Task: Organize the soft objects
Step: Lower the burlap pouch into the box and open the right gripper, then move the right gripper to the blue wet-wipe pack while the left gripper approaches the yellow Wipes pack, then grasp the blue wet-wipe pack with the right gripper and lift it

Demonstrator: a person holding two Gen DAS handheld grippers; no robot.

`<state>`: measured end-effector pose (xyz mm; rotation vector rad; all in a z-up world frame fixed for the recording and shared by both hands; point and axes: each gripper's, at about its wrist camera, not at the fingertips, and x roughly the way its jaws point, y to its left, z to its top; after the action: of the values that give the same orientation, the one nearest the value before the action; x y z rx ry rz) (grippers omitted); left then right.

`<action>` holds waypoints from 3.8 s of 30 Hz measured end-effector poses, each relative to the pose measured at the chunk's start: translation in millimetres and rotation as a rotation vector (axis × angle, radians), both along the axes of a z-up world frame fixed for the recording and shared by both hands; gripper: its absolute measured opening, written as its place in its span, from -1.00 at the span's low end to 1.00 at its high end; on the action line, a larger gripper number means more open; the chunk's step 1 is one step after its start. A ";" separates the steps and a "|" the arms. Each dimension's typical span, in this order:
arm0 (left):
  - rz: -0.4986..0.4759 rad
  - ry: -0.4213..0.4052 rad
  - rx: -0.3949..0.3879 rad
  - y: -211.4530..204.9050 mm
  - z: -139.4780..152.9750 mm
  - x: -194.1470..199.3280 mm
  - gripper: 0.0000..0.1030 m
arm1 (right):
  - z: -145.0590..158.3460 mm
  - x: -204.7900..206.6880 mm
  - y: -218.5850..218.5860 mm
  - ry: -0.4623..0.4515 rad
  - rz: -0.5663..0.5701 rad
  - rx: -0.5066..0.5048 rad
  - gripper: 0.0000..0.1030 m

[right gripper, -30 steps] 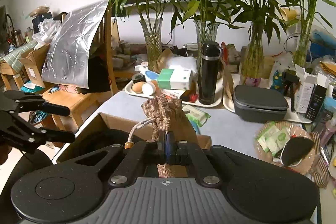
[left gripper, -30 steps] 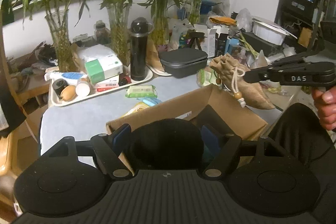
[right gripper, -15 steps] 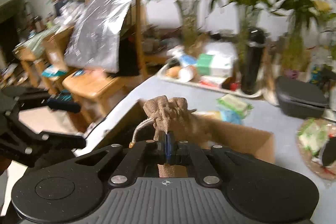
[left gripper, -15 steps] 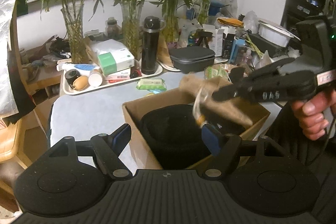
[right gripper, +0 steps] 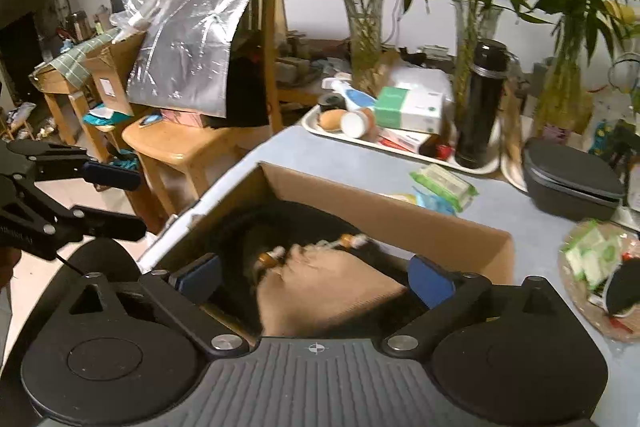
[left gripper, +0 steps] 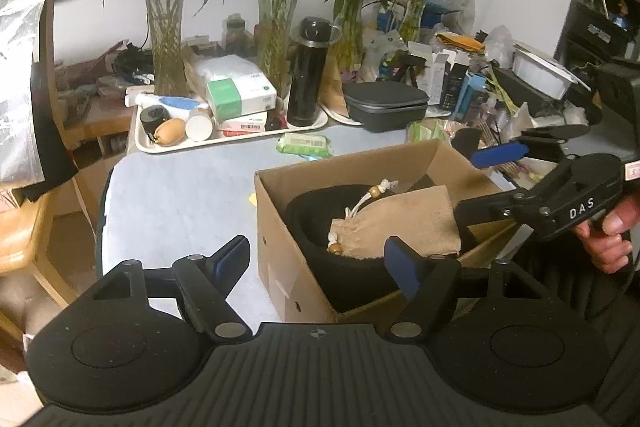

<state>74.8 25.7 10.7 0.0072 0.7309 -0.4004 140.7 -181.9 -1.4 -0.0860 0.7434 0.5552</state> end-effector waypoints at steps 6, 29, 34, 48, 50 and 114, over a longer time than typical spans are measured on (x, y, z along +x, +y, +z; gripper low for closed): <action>0.004 0.004 -0.002 -6.1 -1.1 3.4 0.43 | -1.7 -0.9 -28.3 -0.003 -0.087 -0.028 1.00; 0.044 0.058 -0.011 -18.5 -14.4 31.1 0.43 | -14.2 20.1 -82.0 0.073 -0.302 -0.036 1.00; 0.042 0.060 -0.027 -17.7 -18.5 35.7 0.43 | -15.6 27.1 -78.8 0.076 -0.301 -0.043 1.00; 0.038 0.049 -0.092 -19.6 -24.2 62.7 0.43 | -6.2 66.1 -82.9 0.065 -0.300 -0.032 1.00; 0.027 0.043 -0.086 -22.4 -24.3 66.6 0.43 | -4.6 72.9 -83.6 0.065 -0.296 -0.029 1.00; -0.119 0.135 -0.097 16.2 -85.7 228.6 0.43 | -183.5 287.9 -66.1 0.396 0.101 0.147 0.87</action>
<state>303.4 41.9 -74.9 -0.0681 0.8461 -0.5541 428.6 -248.0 -184.9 0.1270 1.0839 0.7322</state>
